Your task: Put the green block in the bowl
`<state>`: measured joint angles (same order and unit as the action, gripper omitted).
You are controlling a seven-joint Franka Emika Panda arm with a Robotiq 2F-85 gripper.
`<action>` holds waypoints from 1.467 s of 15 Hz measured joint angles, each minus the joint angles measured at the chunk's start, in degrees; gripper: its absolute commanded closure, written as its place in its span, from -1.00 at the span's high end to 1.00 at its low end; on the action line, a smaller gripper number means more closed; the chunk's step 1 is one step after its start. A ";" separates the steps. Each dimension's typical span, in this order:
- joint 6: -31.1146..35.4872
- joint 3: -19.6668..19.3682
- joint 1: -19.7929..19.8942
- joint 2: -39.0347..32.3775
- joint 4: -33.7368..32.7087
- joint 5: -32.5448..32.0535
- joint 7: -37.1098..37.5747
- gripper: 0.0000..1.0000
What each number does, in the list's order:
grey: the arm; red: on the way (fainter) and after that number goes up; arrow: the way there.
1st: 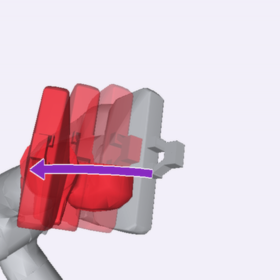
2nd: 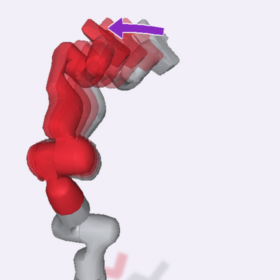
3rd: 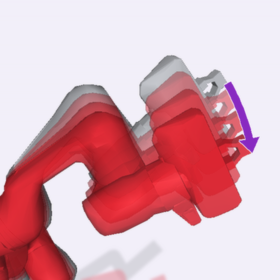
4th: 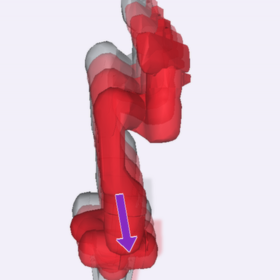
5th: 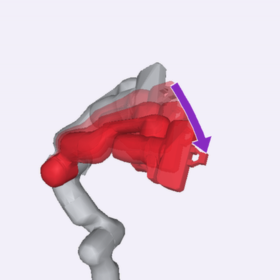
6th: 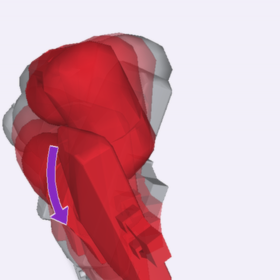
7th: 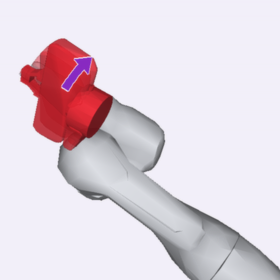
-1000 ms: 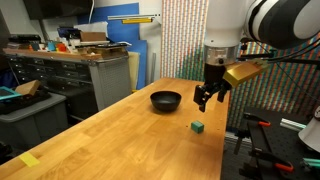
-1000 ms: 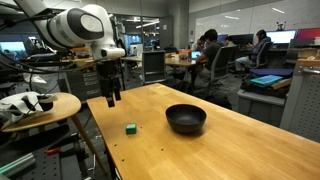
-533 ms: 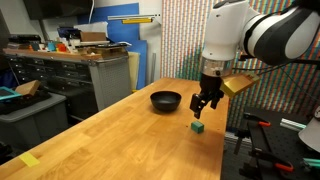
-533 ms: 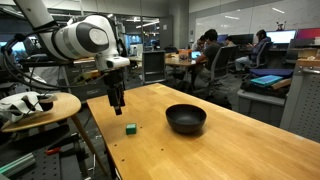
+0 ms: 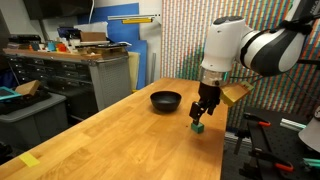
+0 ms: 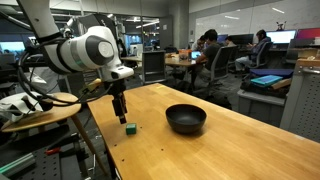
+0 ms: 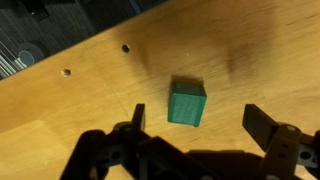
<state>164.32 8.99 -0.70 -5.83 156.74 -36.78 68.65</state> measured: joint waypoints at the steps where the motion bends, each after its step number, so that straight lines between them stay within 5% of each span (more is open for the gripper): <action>1: 0.94 -0.69 0.00 -0.97 -0.20 -1.10 0.56 1.00; 5: 4.04 -3.28 0.00 -4.68 -1.38 -4.01 2.53 1.00; 6: 4.59 -3.82 0.00 -5.55 -1.76 -4.50 2.80 0.58; 14: 7.08 -5.36 -0.20 -11.22 -4.73 -4.80 3.00 -0.60; 22: 6.89 -5.66 -0.02 -11.34 -5.52 -4.76 3.00 -0.65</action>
<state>171.21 3.33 -0.72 -17.17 151.22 -41.54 71.65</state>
